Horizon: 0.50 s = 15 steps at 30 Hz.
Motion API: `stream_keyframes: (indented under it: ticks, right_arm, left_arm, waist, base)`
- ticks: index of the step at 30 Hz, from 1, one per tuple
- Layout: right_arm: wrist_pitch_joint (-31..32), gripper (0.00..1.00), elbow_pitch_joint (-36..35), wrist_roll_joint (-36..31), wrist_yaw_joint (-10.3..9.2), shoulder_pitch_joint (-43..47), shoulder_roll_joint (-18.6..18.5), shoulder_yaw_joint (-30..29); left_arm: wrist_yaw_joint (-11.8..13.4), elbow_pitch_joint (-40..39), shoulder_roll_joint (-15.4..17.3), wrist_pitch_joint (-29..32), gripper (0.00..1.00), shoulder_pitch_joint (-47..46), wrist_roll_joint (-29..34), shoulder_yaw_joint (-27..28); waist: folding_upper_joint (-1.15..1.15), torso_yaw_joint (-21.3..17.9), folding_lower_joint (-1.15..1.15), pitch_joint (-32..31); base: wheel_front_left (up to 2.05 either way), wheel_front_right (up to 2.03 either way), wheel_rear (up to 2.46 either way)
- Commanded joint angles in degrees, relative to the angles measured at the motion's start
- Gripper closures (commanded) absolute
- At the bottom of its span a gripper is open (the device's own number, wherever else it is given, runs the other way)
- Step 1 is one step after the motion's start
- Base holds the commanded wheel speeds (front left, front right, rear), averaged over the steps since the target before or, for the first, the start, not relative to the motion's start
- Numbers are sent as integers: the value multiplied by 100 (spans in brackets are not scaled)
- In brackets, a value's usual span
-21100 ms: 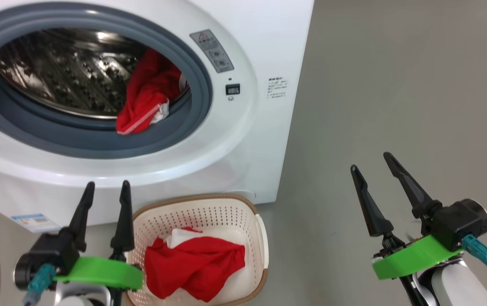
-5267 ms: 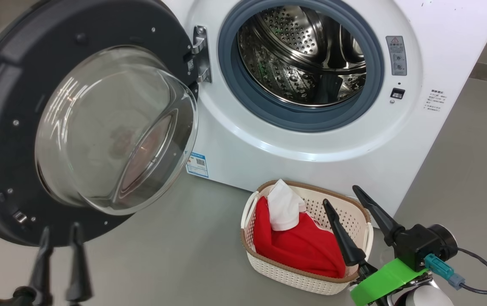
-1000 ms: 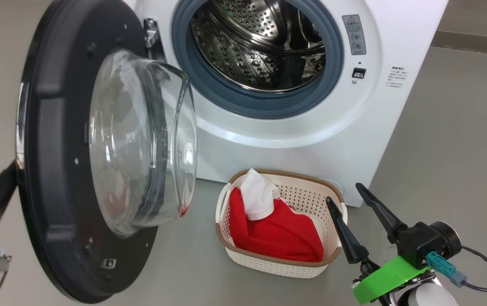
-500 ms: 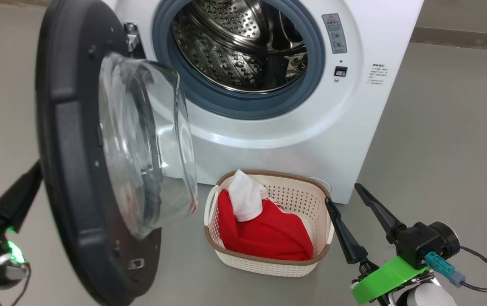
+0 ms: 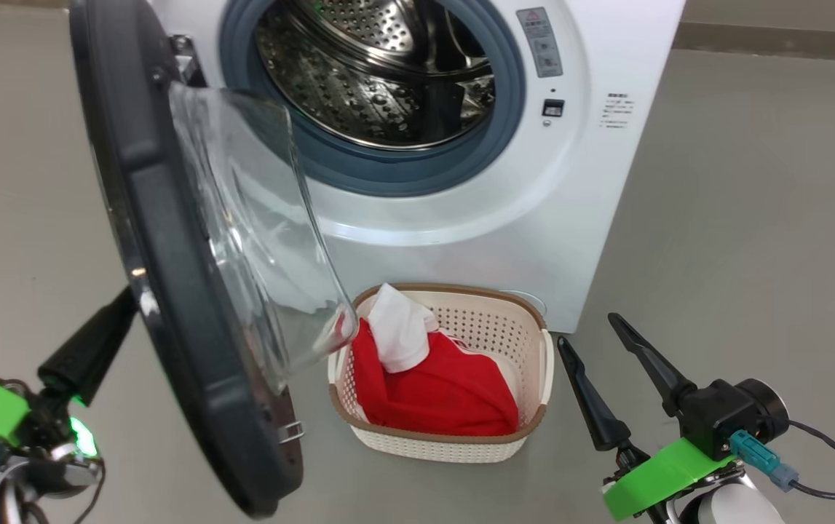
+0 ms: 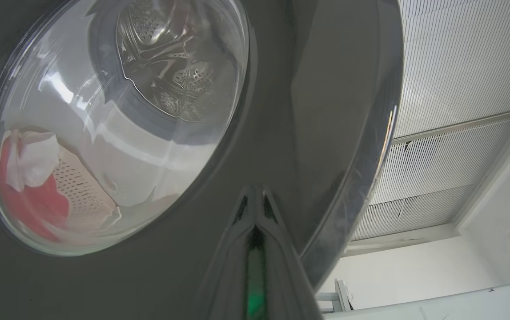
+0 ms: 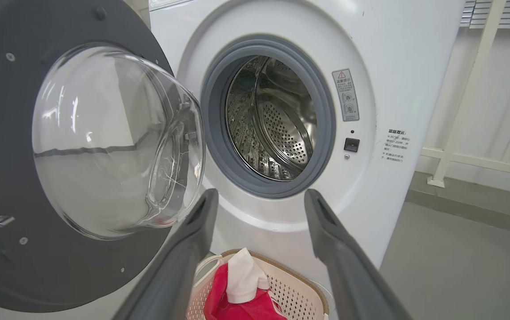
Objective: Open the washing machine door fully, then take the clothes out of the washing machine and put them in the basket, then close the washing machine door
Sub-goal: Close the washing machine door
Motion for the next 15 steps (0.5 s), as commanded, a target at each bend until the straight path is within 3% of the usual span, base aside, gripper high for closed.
stream_keyframes:
  ticks: [1,15]
  right_arm:
    - [-36,0,-129,-60,35,-250,-8,120]
    - [-36,0,-140,-45,35,-277,0,89]
  left_arm:
    - [4,-202,90,-9,100,-42,-81,12]
    - [1,-254,89,-368,100,77,-360,-338]
  waist:
    - [0,-77,0,30]
    - [0,-343,0,66]
  base:
    - [0,0,0]
    - [0,0,0]
